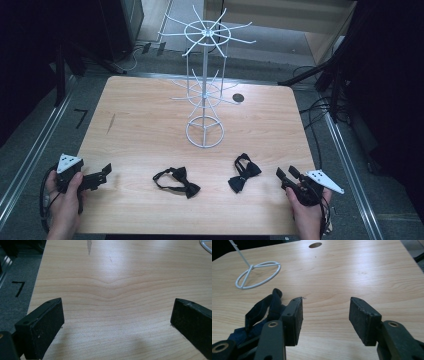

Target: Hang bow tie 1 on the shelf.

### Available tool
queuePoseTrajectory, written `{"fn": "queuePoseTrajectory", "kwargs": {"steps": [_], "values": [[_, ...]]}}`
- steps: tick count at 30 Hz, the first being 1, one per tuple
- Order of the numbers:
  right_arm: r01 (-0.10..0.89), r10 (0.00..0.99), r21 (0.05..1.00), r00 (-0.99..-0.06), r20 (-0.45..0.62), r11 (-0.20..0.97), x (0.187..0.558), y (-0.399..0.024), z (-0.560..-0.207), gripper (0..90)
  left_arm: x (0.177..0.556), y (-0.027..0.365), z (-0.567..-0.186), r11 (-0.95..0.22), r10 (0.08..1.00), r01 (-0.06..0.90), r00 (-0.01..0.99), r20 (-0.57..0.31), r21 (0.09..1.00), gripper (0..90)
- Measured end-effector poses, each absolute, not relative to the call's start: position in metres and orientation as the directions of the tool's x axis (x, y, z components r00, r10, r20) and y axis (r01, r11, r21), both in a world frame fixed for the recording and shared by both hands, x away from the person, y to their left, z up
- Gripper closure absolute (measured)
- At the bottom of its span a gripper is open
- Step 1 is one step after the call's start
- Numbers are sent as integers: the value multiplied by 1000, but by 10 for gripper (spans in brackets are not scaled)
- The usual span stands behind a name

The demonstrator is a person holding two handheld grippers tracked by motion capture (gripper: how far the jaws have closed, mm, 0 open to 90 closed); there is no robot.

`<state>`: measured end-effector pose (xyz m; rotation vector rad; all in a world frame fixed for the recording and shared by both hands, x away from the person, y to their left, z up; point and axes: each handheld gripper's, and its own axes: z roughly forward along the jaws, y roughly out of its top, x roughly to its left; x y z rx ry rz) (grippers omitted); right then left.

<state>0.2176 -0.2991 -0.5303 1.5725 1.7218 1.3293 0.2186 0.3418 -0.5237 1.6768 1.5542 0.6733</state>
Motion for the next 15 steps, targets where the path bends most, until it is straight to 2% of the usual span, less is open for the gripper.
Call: {"fn": "queuePoseTrajectory", "kwargs": {"steps": [5, 15], "values": [[504, 919, 856, -270, 287, -119, 220, -287, -529, 518, 219, 342, -524, 6, 986, 599, 130, -104, 801, 0], [520, 916, 850, -293, 273, -87, 225, -269, -530, 548, 219, 341, -524, 2, 986, 599, 134, -103, 801, 0]]}}
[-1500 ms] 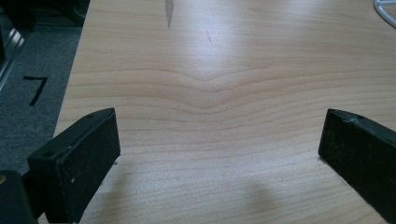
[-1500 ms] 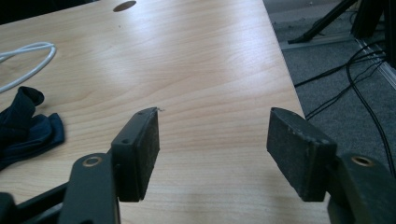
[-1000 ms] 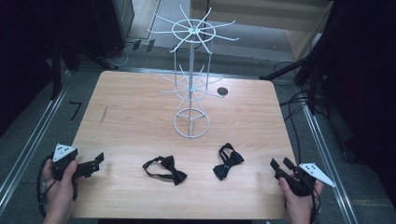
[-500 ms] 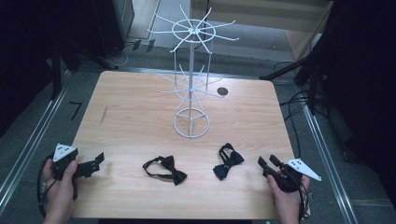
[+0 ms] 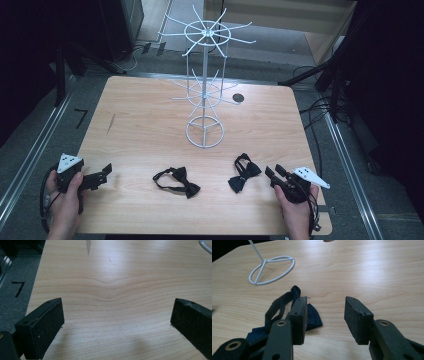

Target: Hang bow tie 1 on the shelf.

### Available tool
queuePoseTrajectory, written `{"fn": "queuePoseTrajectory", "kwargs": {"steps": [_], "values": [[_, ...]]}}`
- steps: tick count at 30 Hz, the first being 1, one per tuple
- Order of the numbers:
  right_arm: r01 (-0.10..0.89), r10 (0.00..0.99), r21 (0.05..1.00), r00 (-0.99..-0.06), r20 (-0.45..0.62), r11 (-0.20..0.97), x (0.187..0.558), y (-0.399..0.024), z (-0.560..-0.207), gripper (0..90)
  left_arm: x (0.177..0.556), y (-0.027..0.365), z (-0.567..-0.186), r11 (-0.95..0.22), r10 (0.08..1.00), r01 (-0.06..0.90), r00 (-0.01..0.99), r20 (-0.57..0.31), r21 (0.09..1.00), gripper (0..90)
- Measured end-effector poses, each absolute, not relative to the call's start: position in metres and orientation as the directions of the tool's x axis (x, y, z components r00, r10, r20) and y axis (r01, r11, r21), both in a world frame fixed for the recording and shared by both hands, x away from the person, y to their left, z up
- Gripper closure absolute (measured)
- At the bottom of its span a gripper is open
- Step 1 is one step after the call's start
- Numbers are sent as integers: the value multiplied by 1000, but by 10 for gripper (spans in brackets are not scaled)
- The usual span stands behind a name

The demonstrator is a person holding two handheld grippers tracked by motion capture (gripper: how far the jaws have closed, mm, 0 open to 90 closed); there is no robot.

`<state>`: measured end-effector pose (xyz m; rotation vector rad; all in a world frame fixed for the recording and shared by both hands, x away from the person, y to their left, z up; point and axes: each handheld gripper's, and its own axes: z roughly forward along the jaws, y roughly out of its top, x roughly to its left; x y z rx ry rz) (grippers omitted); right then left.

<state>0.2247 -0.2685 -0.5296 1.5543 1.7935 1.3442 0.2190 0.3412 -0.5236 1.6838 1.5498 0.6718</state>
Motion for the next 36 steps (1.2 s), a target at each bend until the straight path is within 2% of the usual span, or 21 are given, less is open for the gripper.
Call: {"fn": "queuePoseTrajectory", "kwargs": {"steps": [11, 19, 28, 36], "values": [[524, 900, 848, -326, 288, -81, 229, -252, -529, 606, 219, 341, -524, 2, 986, 598, 133, -101, 801, 0], [541, 903, 840, -341, 260, -38, 237, -231, -531, 607, 219, 341, -524, 1, 986, 599, 134, -102, 801, 0], [583, 920, 812, -312, 237, -12, 253, -218, -538, 630, 219, 341, -524, 1, 985, 599, 137, -104, 801, 0], [632, 916, 775, -307, 258, -6, 259, -218, -545, 808, 219, 341, -523, 3, 985, 596, 137, -105, 803, 0]]}}
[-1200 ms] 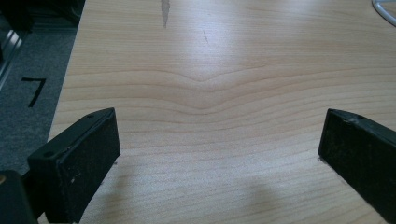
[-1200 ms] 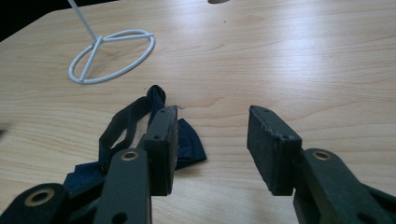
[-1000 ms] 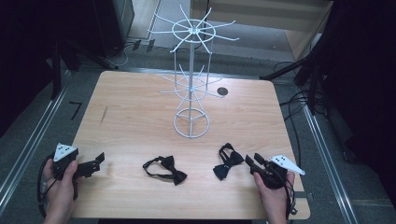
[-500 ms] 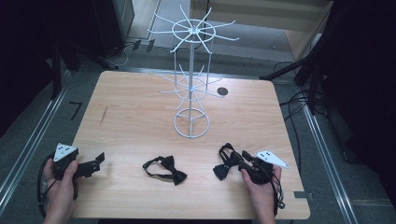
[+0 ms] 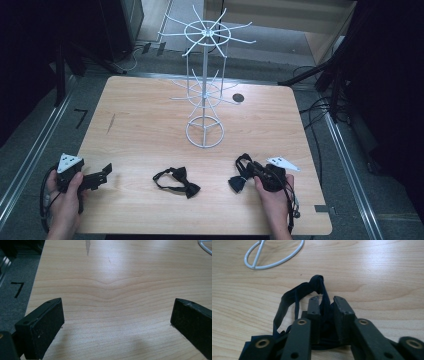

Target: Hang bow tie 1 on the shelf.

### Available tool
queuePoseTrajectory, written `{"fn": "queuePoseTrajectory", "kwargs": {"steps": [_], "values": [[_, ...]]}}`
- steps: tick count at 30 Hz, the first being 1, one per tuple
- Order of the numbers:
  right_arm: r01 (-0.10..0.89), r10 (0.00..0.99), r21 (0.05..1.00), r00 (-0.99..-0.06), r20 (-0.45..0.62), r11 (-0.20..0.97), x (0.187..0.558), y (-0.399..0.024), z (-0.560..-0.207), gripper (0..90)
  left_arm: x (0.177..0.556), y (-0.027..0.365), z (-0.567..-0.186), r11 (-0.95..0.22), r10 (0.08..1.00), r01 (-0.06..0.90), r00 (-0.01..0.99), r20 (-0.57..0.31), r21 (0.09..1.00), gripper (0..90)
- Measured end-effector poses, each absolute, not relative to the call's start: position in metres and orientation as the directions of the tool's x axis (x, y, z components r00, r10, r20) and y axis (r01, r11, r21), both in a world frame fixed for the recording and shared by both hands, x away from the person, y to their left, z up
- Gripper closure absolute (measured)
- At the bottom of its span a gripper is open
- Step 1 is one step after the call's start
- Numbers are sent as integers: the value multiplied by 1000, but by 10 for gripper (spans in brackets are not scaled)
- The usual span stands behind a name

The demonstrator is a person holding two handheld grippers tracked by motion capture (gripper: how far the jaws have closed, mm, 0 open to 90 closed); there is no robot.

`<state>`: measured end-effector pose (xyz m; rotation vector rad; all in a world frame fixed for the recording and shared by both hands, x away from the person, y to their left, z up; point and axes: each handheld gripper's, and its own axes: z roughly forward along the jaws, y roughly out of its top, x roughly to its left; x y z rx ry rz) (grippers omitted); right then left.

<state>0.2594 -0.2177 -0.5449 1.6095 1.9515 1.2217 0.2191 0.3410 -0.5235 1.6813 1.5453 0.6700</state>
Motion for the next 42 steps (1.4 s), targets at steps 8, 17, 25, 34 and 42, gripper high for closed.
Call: {"fn": "queuePoseTrajectory", "kwargs": {"steps": [8, 17, 25, 34, 42], "values": [[600, 918, 800, -323, 228, 13, 255, -219, -538, 885, 219, 340, -524, 0, 985, 592, 140, -103, 806, 0], [496, 922, 868, -332, 201, -11, 246, -217, -520, 892, 219, 340, -524, 0, 985, 592, 140, -102, 806, 0], [424, 910, 906, -373, 183, -8, 240, -209, -499, 892, 219, 341, -524, 2, 985, 593, 139, -105, 805, 0], [380, 896, 925, -402, 188, -23, 242, -197, -479, 892, 219, 341, -523, 9, 984, 594, 138, -113, 805, 0], [350, 884, 936, -428, 187, -28, 243, -188, -468, 892, 219, 341, -523, 10, 984, 593, 136, -113, 805, 0]]}}
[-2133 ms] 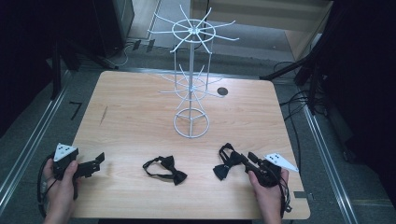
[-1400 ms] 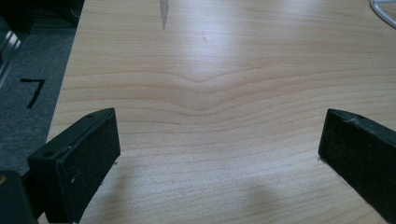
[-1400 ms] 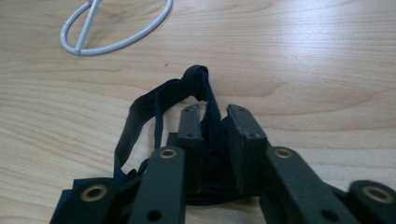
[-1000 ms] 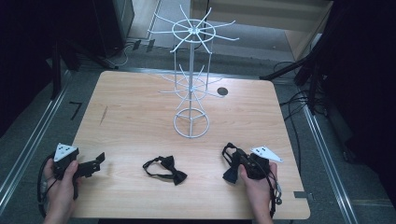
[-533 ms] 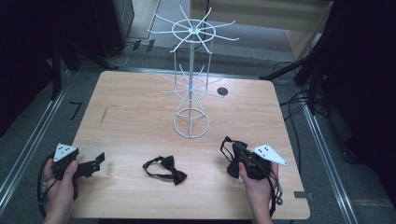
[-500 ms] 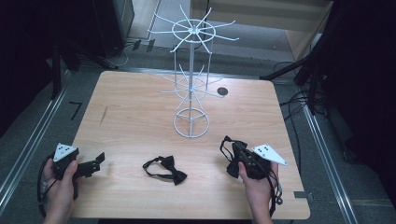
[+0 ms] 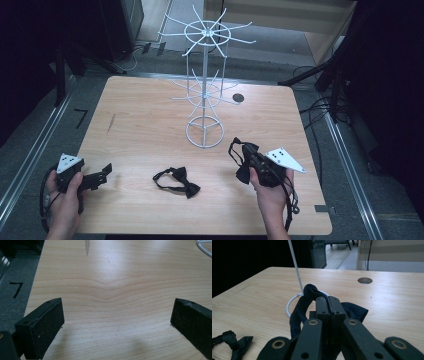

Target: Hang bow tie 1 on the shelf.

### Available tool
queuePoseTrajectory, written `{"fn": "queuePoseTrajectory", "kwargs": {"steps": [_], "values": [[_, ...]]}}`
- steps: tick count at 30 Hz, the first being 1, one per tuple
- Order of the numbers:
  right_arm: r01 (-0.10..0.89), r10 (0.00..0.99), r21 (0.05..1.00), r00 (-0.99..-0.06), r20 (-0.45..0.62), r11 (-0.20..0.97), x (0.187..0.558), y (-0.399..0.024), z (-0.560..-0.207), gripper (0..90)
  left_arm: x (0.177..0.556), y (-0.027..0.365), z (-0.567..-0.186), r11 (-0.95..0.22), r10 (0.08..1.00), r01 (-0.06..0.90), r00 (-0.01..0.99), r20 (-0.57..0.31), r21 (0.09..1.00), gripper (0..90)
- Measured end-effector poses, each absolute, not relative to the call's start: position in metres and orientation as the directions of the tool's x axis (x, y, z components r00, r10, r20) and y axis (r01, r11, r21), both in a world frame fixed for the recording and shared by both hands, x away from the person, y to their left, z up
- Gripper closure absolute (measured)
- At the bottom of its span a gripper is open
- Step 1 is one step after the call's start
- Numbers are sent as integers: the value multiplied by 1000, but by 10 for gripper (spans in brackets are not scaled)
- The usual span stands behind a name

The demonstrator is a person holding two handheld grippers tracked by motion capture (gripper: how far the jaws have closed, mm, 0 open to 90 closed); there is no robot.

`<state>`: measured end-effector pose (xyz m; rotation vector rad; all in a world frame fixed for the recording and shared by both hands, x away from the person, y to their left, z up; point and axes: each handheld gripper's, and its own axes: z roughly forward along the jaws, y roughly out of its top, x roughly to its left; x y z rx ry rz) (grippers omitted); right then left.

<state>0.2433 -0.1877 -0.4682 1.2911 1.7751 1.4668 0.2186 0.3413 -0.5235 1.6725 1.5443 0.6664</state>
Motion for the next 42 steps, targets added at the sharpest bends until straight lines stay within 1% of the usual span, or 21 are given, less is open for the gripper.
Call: {"fn": "queuePoseTrajectory", "kwargs": {"steps": [7, 42], "values": [[336, 877, 941, -440, 193, -39, 242, -185, -460, 892, 219, 341, -524, 11, 984, 592, 137, -114, 806, 0], [240, 848, 970, -509, 150, -28, 238, -161, -411, 892, 218, 341, -523, 7, 984, 592, 139, -111, 806, 0]]}}
